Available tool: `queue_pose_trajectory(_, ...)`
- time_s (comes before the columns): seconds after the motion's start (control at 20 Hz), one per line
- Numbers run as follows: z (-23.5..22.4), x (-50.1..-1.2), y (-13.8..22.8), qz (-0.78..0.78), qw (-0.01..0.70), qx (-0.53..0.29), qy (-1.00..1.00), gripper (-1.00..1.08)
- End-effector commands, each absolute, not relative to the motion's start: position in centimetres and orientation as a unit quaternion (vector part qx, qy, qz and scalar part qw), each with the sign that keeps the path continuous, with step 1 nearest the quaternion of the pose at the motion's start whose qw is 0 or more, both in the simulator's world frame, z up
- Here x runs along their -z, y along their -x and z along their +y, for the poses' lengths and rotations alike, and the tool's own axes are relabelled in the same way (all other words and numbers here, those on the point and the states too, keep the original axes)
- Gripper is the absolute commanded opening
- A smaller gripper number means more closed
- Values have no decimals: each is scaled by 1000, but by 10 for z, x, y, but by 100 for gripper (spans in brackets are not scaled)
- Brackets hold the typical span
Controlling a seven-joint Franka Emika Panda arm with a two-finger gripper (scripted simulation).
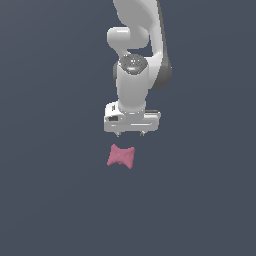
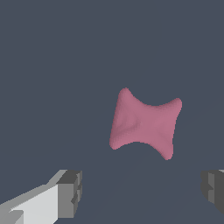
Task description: Pick up the object and move it to a goal position.
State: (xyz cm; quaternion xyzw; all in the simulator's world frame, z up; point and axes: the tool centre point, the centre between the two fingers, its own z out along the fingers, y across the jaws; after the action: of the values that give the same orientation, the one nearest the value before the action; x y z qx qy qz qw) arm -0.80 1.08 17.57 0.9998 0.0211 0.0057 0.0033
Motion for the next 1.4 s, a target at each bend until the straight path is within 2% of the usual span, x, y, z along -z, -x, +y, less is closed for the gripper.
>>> queue_pose_trajectory(0.0, 11, -176, 8, 21, 3, -6, -1000, 100)
queue_pose_trajectory(0.55, 43, -184, 5, 66, 3, -16, -998, 100)
queue_pose_trajectory(1.35, 34, -172, 1, 131, 6, -13, -991, 100)
